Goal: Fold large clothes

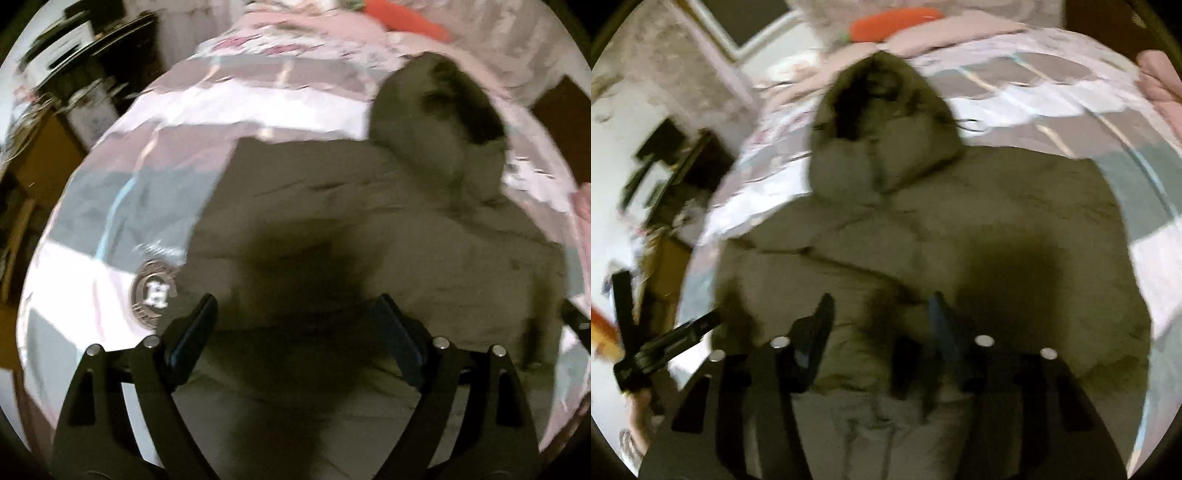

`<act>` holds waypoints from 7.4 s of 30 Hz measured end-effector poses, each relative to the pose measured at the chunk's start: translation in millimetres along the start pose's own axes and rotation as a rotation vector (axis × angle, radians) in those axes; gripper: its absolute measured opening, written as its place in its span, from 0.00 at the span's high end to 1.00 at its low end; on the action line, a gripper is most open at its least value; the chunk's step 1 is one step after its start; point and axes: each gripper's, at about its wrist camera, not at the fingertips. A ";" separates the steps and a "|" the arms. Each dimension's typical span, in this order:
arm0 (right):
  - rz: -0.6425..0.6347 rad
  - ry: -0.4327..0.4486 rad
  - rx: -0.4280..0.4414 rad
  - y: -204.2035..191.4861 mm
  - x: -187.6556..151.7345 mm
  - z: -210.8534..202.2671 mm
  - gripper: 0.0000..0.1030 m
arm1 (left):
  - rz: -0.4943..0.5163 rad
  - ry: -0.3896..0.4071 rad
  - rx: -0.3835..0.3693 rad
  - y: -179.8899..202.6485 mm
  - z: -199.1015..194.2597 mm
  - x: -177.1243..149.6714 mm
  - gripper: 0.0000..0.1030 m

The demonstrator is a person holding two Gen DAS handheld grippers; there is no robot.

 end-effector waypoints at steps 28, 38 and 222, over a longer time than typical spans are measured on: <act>0.146 -0.273 -0.374 112.7 -16.0 69.7 0.61 | 0.055 -0.195 0.073 44.5 73.6 -13.6 0.06; -0.027 -0.167 -0.091 36.1 -19.2 9.9 0.53 | 0.141 -0.207 -0.060 67.2 25.4 -19.8 0.06; -0.262 -0.118 -0.090 43.5 -20.2 21.0 0.39 | 0.769 -0.312 -0.782 153.7 -128.3 -163.9 0.28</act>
Point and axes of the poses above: each gripper's, at about its wrist camera, not at the fingertips, and z roughly the way its jaws point, y to its right, x to its top, and after that the axes turned 11 degrees about y, right-handed
